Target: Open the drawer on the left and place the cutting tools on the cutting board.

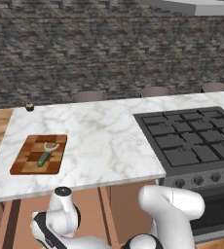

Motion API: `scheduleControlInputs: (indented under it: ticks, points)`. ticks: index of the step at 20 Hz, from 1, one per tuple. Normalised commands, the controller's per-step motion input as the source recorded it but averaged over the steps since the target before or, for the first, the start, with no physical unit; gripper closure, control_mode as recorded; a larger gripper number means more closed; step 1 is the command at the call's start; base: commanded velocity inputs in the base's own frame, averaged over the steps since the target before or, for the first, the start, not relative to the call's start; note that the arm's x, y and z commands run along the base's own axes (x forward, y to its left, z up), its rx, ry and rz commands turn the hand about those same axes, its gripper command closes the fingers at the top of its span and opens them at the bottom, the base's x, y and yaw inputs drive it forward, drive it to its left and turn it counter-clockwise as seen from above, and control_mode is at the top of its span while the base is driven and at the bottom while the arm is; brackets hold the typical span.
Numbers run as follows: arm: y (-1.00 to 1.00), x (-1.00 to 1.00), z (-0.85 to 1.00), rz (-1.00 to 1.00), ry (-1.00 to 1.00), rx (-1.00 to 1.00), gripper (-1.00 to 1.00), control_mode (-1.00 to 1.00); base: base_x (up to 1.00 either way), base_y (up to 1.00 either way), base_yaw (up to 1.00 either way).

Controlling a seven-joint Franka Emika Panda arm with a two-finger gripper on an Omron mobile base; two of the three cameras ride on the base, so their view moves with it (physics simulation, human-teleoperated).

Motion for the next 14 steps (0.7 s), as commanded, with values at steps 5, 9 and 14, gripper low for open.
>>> scheduleControlInputs:
  ticks: [5,9,14]
  points:
    - [0.61,0.0,0.0,0.09,0.18,0.0,-1.0,-1.0,0.0,0.0,0.0]
    - [0.07,0.0,-0.01,0.01,0.0,-0.01,-1.0,-1.0,0.0,0.0,0.0]
    - [0.1,-0.04,-0.15,0.0,0.09,-0.08,-1.0,-1.0,0.0,0.0,0.0]
